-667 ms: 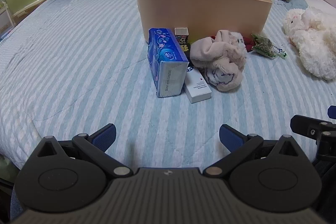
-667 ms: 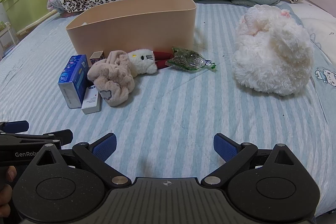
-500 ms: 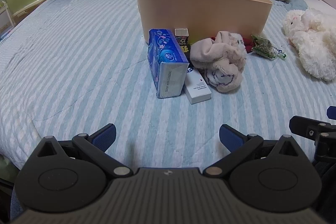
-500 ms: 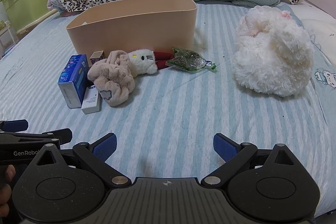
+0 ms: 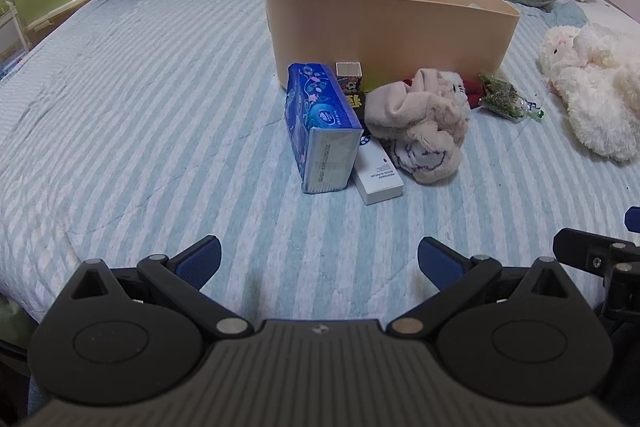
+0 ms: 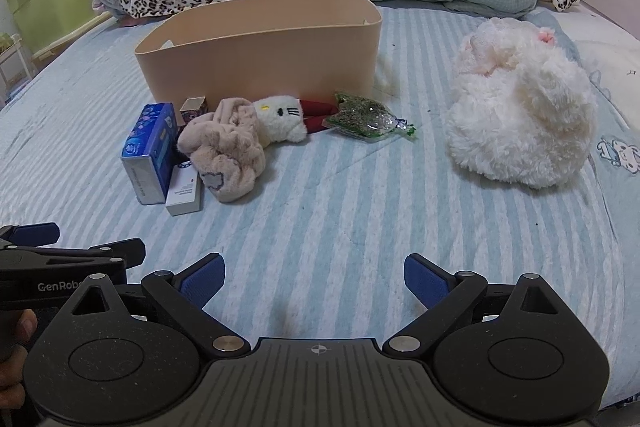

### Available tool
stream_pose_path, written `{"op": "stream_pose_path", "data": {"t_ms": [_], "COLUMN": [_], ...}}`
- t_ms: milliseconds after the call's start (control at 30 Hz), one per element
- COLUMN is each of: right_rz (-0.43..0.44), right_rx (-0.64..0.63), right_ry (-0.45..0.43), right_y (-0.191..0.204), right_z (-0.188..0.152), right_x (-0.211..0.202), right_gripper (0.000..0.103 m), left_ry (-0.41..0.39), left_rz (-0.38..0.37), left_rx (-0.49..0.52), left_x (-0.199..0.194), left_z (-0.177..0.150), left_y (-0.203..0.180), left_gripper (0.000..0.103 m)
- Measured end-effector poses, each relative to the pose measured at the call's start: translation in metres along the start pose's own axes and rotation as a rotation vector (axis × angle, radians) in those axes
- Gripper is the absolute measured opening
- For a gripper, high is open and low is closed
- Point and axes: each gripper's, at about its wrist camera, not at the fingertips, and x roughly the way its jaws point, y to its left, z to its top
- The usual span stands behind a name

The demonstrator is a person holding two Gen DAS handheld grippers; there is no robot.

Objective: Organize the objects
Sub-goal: 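Move both tools toward the items in front of the beige basket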

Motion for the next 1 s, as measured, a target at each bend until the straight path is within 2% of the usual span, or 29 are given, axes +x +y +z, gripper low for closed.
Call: {"op": "stream_pose_path", "data": {"t_ms": [267,400,1000], "right_rz": [0.005,0.009,0.015], "right_rx": [-0.008,-0.016,-0.02], "right_ry": [-0.02,-0.027,-0.004], "right_y": [0.003,0.004,0.008], "right_z": [0.014,0.019,0.028], "right_x": [-0.012,-0.016,-0.004], "right_gripper": [0.098,0.098,0.095], "left_ry": [0.018,0.006,0.007], "left_rz": [-0.037,-0.016,-0.019], "left_rx": [-0.041,-0.042,-0.074], "left_x": [-0.005,-0.007,-0.01], "left_z": [0.007,0.01,0.027], "left_y": [0.006,0.009,0.021], "left_gripper": [0.103,0.103,0.103]}}
